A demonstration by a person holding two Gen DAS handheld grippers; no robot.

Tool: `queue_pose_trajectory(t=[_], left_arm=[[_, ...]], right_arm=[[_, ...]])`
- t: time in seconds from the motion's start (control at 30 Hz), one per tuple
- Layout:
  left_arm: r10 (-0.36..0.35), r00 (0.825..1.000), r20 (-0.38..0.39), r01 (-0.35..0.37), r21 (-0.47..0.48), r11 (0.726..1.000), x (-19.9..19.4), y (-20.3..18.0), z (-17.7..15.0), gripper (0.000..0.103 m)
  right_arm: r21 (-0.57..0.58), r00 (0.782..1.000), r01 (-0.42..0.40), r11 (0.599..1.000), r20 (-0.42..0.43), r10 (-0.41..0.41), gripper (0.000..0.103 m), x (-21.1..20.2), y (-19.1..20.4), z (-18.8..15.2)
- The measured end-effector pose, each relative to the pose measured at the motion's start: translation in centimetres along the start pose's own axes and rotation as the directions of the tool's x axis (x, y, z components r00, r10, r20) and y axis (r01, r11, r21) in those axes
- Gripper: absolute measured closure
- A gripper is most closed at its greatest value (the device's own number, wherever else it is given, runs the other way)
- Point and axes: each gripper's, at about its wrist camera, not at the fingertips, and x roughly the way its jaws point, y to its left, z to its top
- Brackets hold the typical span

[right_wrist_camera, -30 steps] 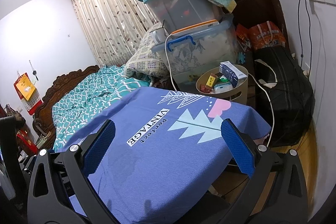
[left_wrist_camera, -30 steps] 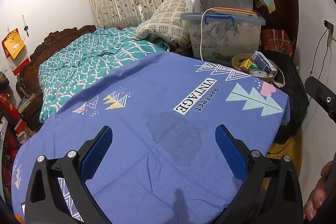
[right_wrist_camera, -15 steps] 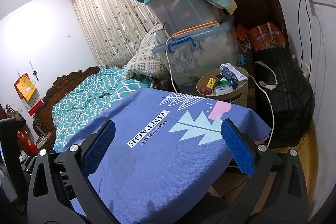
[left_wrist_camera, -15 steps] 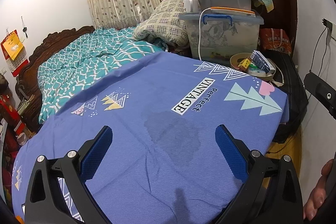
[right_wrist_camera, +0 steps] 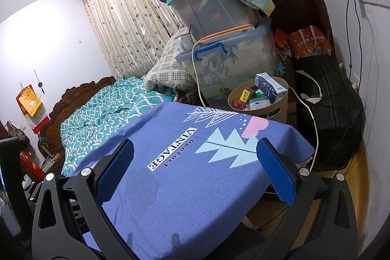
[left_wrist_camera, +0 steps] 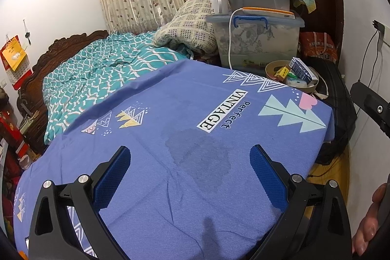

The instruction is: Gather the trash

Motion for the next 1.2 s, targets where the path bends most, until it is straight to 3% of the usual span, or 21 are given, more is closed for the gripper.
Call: queue_pose_trajectory(t=[1.2], left_arm=[[-0.040,0.999,0.000,0.040,0.019,0.999,0.17,-0.04,-0.62,0.009]], right_arm=[[-0.002,1.000,0.000,1.000,-0.002,0.000,0.003,0.20,0.08,0.18]])
